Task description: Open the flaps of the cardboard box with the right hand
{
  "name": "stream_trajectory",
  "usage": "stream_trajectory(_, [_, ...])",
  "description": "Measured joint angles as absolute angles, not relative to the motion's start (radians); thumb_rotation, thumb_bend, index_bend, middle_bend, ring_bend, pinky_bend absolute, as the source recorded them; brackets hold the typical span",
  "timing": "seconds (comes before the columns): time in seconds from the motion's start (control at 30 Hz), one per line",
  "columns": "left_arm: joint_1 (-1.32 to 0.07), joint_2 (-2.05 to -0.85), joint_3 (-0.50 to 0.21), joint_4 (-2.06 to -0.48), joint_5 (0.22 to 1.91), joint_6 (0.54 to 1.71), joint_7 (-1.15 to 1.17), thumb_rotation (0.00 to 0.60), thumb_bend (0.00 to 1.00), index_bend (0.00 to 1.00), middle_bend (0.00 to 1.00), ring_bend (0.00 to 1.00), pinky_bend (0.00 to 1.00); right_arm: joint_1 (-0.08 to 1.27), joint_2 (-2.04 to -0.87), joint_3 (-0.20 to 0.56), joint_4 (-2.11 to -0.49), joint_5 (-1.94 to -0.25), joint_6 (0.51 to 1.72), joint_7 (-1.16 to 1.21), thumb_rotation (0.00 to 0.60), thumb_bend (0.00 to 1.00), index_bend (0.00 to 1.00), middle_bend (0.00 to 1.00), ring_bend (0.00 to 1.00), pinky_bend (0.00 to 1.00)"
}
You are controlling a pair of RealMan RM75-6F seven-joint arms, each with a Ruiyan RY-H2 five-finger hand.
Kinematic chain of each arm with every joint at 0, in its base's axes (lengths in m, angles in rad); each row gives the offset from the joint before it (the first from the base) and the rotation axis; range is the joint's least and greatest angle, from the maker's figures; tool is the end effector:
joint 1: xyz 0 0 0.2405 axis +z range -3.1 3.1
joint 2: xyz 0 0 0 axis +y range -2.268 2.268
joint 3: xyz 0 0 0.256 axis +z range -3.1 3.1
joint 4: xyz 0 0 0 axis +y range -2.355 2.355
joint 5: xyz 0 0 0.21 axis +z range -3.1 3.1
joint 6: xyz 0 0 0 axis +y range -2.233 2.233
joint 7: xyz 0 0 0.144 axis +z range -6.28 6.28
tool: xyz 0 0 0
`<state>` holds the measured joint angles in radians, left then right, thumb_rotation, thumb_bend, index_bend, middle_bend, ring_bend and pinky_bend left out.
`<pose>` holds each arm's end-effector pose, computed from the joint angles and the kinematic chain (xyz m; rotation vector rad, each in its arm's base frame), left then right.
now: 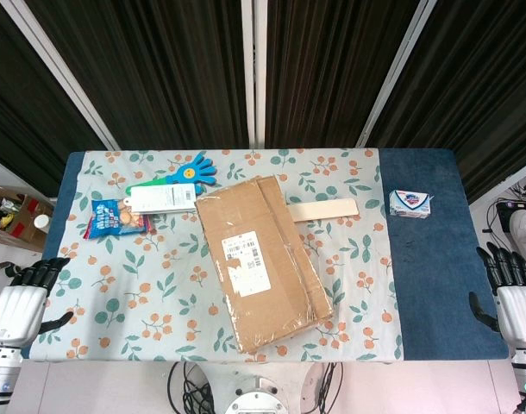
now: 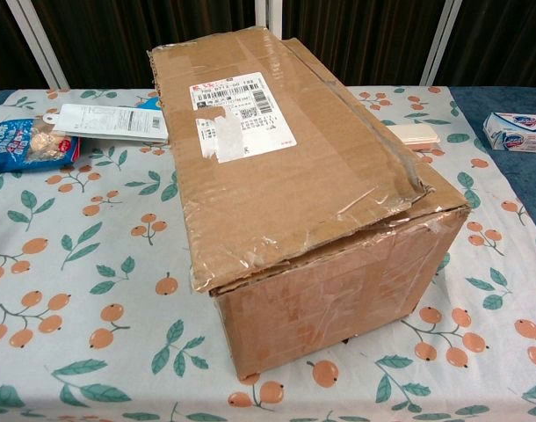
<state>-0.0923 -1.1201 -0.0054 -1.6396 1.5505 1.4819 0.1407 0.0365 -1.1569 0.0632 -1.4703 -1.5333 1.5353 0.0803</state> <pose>-0.3012 0.1731 0.1471 -1.4965 -0.8222 -0.8253 -0.3351 -0.1693 0.1675 1.3502 -0.8535 0.9097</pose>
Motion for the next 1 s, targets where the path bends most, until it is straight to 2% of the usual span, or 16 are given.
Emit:
stream_trajectory(0.37, [-0.096,-1.100,-0.009,-1.638,1.573,1.498,0.108,0.600,0.00,0.15,0.17,0.16,0.25,0.042,-1.153,0.066,-1.497,-1.536,1.536,0.046,0.600,0.34,0.00,0.00,0.00,0.00])
stream_trajectory(0.77, [-0.163,-1.025,-0.057,-1.699,1.601,1.473,0.130,0.600,0.00,0.15,0.17,0.16,0.25,0.041,-1.162,0.059,-1.467,-1.540,1.534,0.072,0.600,0.34,0.00,0.00,0.00,0.00])
stream_trajectory(1.0, [-0.174,-1.034,-0.051,-1.713,1.591,1.445,0.140,0.600,0.00,0.15,0.17,0.16,0.25,0.093,-1.108,0.084,-1.547,-1.596,1.528,0.006,0.600,0.34,0.00,0.00,0.00,0.00])
